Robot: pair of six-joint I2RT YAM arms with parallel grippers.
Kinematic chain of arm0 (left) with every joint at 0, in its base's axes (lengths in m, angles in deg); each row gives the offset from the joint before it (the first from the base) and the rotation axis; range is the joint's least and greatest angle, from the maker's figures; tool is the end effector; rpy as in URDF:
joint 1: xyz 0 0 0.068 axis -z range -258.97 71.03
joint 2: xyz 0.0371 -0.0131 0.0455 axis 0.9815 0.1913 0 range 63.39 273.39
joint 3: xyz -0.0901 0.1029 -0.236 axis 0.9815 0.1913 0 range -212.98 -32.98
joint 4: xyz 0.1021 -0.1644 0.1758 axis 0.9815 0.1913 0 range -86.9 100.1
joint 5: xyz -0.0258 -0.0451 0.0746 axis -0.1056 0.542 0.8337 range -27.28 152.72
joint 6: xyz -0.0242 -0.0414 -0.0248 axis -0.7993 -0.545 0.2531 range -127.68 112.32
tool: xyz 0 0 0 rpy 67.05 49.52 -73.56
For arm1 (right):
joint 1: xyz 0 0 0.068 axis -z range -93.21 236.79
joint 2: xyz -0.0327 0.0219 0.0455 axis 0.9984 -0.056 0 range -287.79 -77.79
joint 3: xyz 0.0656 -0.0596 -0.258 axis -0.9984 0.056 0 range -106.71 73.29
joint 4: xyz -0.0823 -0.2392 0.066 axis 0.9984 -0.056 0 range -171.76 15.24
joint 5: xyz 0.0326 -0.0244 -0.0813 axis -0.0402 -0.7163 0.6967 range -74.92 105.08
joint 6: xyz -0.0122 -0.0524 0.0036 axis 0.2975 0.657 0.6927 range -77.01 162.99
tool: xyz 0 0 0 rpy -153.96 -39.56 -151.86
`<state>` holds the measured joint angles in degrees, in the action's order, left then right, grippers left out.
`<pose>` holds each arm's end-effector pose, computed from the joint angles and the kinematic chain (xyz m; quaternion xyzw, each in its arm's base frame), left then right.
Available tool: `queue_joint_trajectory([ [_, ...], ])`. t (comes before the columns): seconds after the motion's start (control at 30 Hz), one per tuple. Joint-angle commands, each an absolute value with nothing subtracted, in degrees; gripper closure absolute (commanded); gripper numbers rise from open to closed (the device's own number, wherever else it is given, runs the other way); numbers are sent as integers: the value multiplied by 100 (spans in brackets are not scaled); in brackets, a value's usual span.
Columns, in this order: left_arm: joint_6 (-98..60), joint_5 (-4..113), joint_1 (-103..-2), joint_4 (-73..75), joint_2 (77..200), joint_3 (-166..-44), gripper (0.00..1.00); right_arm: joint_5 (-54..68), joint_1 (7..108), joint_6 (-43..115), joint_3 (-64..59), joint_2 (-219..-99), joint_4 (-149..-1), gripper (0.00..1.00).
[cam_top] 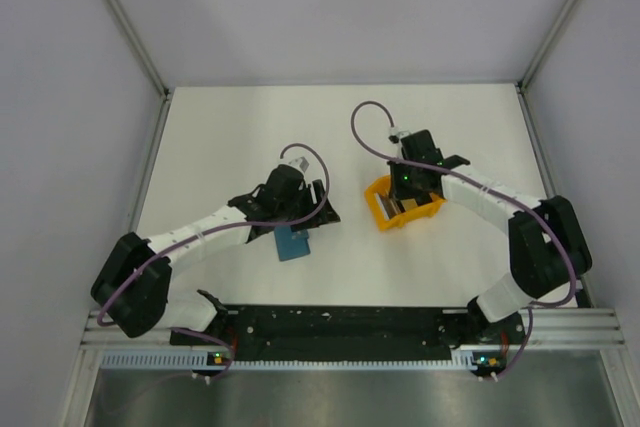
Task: Put the credit cards into the card holder
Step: Pick up the credit card from the storage box.
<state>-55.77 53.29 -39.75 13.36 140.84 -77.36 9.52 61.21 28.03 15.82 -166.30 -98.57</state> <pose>0.2132 -0.1816 0.2129 -0.0383 0.9149 -0.3272 0.2335 0.2844 0.1399 0.2129 -0.1027 0.9468 0.1479 0.2669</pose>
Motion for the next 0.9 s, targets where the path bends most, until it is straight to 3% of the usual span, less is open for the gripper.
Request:
queue_joint_trajectory([
  [0.0, -5593, 5288, -3960, 1110, 14197, -7824, 32, 744, 6157, 2893, 1317, -16840, -9805, 100],
  [0.33, -5593, 5270, -3960, 1110, 14206, -7833, 32, 761, 6165, 2831, 1344, -16911, -9708, 99],
  [0.43, -5593, 5270, -3960, 1110, 14206, -7824, 32, 717, 6165, 2849, 1352, -17016, -9708, 84],
  [0.53, -5602, 5262, -3960, 1101, 14214, -7833, 33, 822, 6165, 2831, 1361, -17095, -9717, 76],
  [0.67, -5593, 5244, -3960, 1110, 14214, -7842, 33, 849, 6165, 2840, 1370, -17148, -9691, 76],
  [0.87, -5610, 5253, -3960, 1119, 14232, -7841, 32, 911, 6174, 2805, 1396, -17017, -9699, 86],
])
